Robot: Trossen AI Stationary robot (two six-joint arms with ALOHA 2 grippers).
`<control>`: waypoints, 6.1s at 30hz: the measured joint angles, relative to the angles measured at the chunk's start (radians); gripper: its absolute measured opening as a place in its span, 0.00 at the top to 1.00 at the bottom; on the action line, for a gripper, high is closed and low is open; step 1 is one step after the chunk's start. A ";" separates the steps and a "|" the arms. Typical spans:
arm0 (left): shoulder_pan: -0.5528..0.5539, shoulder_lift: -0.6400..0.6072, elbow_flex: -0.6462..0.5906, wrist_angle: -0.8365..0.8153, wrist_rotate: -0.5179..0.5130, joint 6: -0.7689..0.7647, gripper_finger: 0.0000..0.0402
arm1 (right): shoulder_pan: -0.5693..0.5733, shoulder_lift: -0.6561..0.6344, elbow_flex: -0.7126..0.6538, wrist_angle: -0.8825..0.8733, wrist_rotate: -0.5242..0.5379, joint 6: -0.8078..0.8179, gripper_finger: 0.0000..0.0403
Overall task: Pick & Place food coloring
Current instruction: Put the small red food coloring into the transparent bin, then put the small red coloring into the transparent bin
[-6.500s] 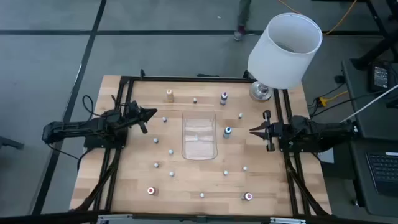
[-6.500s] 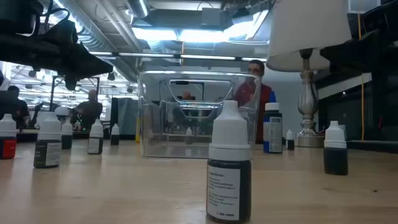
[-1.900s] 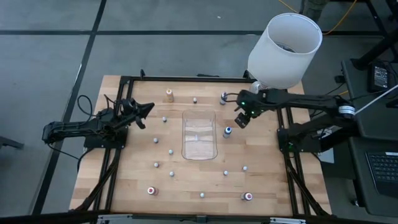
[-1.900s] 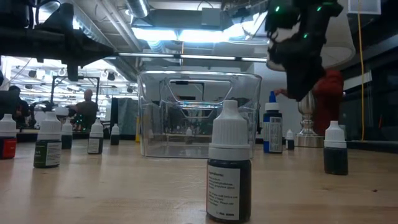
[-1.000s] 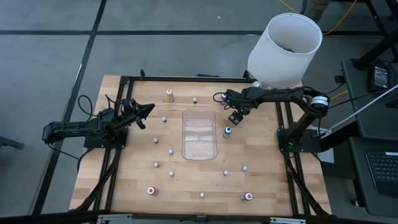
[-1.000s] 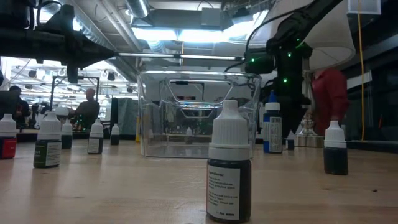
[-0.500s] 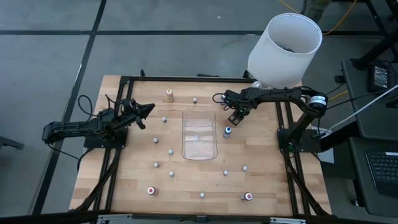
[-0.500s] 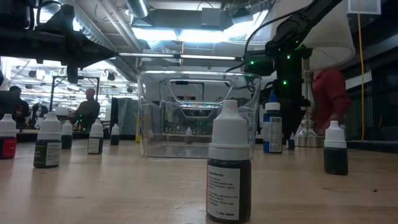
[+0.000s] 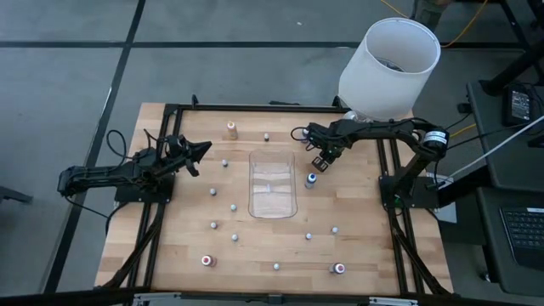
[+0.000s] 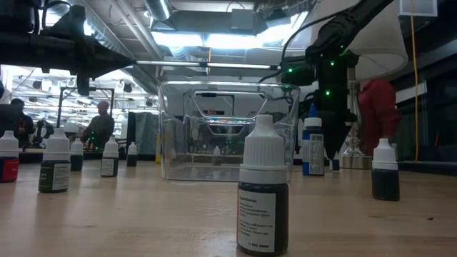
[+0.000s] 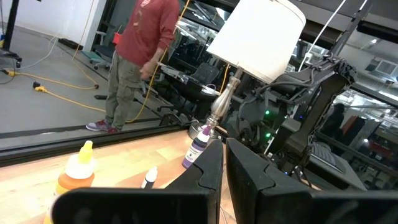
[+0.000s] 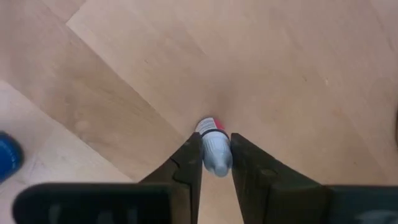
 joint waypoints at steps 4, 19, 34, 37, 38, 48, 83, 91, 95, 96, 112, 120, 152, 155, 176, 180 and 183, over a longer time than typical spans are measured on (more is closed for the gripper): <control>0.000 0.000 0.000 0.000 0.000 0.000 0.96 | 0.029 -0.066 0.000 -0.016 -0.001 0.002 0.84; 0.000 0.000 0.000 -0.026 0.000 0.000 0.96 | 0.217 -0.443 0.370 -0.458 -0.076 0.000 0.84; 0.000 0.000 0.000 -0.066 0.000 0.000 0.96 | 0.333 -0.329 0.782 -0.699 -0.050 0.001 0.83; 0.000 0.000 0.000 -0.066 0.000 0.000 0.96 | 0.333 -0.220 0.825 -0.679 -0.051 0.030 0.83; 0.000 0.000 0.000 -0.066 0.000 -0.001 0.96 | 0.333 -0.182 0.847 -0.669 -0.059 0.033 0.83; 0.000 0.000 0.000 -0.066 0.053 -0.001 0.96 | 0.412 0.231 1.202 -0.655 -0.186 -0.318 0.83; 0.000 0.000 0.000 -0.067 0.132 -0.003 0.96 | 0.327 0.794 1.331 -0.510 -0.209 -0.578 0.83; 0.000 0.000 0.000 -0.069 0.135 -0.003 0.96 | 0.303 0.790 1.291 -0.428 -0.168 -0.573 0.83; 0.000 0.000 0.000 -0.071 0.149 -0.003 0.96 | 0.294 0.792 1.252 -0.402 -0.165 -0.565 0.83; 0.000 0.000 0.000 -0.071 0.151 -0.003 0.96 | 0.293 0.792 1.244 -0.396 -0.160 -0.561 0.83; 0.000 0.000 0.000 -0.072 0.151 -0.003 0.96 | 0.291 0.788 1.219 -0.359 -0.136 -0.546 0.76; 0.000 0.000 0.000 -0.072 0.151 -0.003 0.96 | 0.291 0.756 1.219 -0.374 -0.128 -0.540 0.57; 0.000 0.001 0.000 -0.111 0.184 0.001 0.96 | 0.719 -0.357 0.878 -0.723 0.081 0.165 0.68; 0.000 0.001 0.000 -0.125 0.184 0.001 0.96 | 0.786 -0.411 0.800 -0.722 0.084 0.217 0.68; 0.000 0.001 0.000 -0.131 0.177 0.000 0.96 | 0.928 -0.425 0.179 -0.297 -0.144 0.514 0.68; 0.000 0.001 0.000 -0.132 0.177 0.000 0.96 | 0.949 -0.425 0.112 -0.242 -0.150 0.625 0.68; 0.000 0.001 0.000 -0.132 0.177 0.000 0.96 | 0.959 -0.425 0.089 -0.208 -0.147 0.698 0.68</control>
